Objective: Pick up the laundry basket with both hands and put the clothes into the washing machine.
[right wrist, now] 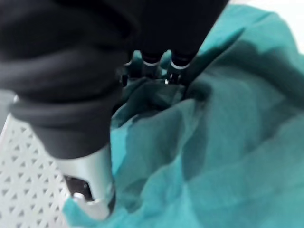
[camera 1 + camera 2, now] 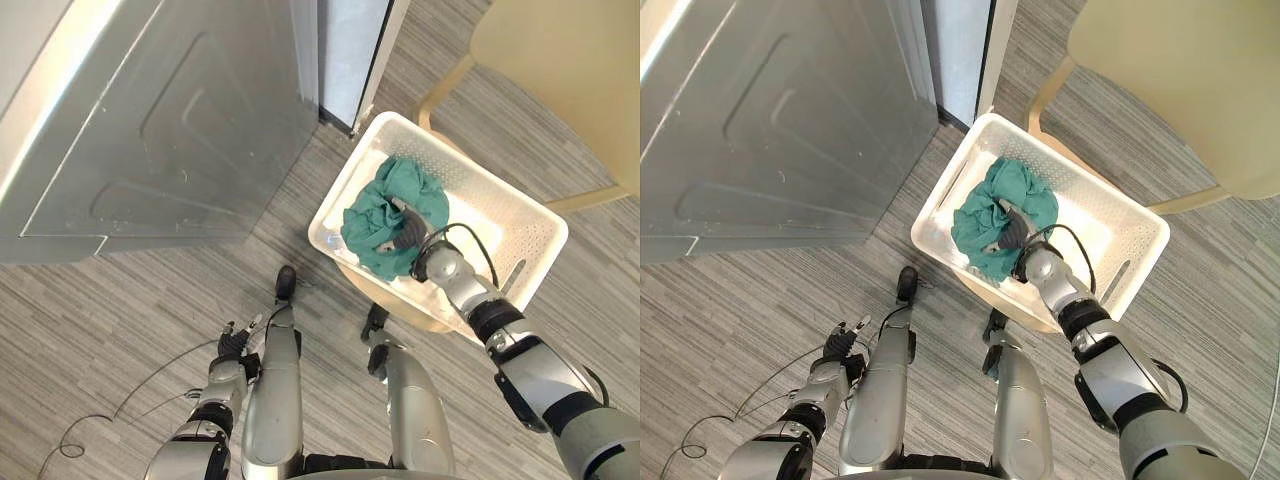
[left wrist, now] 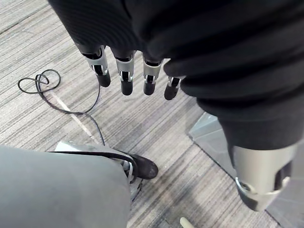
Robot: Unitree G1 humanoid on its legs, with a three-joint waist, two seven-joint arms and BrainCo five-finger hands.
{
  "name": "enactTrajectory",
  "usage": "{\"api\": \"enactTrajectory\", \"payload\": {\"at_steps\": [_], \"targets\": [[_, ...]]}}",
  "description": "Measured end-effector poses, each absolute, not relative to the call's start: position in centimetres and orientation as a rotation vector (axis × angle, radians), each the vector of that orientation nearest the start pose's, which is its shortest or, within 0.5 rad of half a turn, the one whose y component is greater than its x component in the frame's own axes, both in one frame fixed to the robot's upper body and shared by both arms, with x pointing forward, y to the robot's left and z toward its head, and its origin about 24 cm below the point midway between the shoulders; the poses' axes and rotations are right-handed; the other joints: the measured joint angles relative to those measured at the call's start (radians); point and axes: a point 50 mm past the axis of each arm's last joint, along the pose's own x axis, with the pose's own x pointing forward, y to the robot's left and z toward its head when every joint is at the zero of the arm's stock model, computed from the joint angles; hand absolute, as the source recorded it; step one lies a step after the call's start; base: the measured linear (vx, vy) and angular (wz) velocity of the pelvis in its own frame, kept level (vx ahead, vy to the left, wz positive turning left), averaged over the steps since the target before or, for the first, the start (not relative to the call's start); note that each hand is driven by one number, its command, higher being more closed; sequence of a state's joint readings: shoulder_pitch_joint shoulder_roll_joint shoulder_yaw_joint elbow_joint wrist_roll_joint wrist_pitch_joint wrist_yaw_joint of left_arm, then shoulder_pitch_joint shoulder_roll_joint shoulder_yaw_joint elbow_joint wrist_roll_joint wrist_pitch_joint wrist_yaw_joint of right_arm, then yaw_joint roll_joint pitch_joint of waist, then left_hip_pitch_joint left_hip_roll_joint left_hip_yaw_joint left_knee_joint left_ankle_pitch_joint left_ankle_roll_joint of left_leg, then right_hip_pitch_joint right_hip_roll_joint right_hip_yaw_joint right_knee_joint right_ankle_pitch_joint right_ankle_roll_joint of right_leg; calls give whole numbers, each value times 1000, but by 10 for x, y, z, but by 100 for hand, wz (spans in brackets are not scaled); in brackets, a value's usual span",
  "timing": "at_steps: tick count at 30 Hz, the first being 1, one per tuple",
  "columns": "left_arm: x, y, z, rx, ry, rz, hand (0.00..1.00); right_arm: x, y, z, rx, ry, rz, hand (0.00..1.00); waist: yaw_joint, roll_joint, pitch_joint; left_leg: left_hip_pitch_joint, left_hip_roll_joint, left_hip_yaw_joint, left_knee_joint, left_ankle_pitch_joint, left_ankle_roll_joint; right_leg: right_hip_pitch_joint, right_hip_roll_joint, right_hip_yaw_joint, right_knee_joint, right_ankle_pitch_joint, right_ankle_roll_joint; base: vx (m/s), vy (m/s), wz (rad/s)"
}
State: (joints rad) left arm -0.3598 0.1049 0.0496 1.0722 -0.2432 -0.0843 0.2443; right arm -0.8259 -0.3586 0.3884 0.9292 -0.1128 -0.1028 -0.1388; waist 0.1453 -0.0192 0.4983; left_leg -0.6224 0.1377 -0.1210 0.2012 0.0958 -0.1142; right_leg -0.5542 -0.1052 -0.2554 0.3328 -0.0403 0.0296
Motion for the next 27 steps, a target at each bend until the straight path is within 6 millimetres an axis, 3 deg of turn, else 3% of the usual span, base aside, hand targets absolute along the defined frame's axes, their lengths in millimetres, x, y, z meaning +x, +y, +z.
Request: {"api": "enactTrajectory", "payload": {"at_steps": [2,3,13,19,24,27], "targets": [[266,187,-80,-62,620,343,0,387,-158,93,-720,-12,95,0,-3,0,0,-17,0,-9,11,0,-1,-17,0,-2,20,-10,2,-11,-42,7],[267,186,-79,-64,615,342,0,387,-156,91,-721,-9,98,100,-4,0,0,-18,0,-11,11,0,-1,-19,0,-1,27,-14,1,-3,-53,8],[276,176,-70,-166,576,382,0,378,-146,69,-700,38,93,100,-19,-2,-1,-8,2,-9,26,0,-3,-30,-3,8,79,-35,-7,-4,-20,1],[270,177,-76,-161,606,387,0,364,-170,35,-650,207,17,100,-18,-2,-1,44,0,-8,20,2,-5,9,-8,12,104,-49,-6,-11,-15,2],[255,185,-87,-136,651,402,0,342,-195,3,-587,351,-53,100,-22,-4,-2,111,-8,-6,-4,8,-8,53,-21,14,134,-81,7,-3,-26,5],[244,191,-95,-117,696,416,0,334,-207,-5,-541,393,-102,100,-24,-4,-2,153,-19,3,-25,17,-8,72,-37,22,155,-94,12,14,-12,2]]}}
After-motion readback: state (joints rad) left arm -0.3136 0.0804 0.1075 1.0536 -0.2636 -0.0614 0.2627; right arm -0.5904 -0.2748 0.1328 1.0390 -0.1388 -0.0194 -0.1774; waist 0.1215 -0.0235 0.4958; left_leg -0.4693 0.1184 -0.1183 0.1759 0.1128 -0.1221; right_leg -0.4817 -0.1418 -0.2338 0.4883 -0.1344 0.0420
